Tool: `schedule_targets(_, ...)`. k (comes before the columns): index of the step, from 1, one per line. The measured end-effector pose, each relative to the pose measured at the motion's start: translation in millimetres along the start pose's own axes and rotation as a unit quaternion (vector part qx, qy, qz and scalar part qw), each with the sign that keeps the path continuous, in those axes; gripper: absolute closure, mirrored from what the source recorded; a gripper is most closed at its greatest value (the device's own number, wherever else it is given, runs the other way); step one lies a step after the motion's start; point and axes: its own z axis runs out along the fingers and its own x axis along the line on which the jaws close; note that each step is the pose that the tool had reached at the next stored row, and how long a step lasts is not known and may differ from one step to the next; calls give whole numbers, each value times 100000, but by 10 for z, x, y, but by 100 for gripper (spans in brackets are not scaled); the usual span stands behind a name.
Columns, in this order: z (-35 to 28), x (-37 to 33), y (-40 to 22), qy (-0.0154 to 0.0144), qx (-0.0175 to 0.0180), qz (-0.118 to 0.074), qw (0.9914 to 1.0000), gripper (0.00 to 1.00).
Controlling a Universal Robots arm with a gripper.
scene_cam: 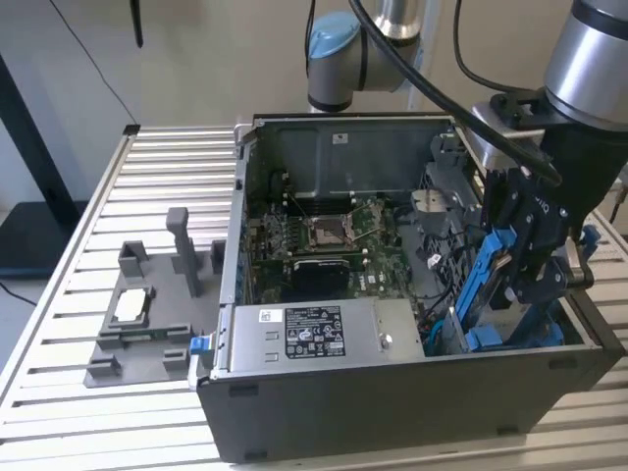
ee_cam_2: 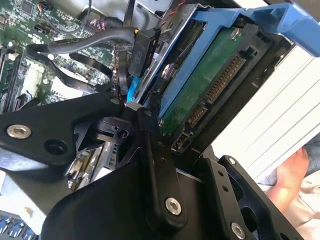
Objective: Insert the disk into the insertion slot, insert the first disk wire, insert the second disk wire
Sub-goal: 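Insert the disk into the insertion slot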
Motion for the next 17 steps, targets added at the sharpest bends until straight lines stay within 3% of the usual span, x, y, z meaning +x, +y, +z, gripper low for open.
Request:
schedule_targets(6,0,0,0,-95,0,-2,100000,67)
schedule_targets(11,0,0,0,-166,0,-4,100000,54)
schedule_targets(12,1,0,0,-183,1,-4,100000,47)
schedule_targets(17,-26,-3,0,-192,-1,1,100000,47)
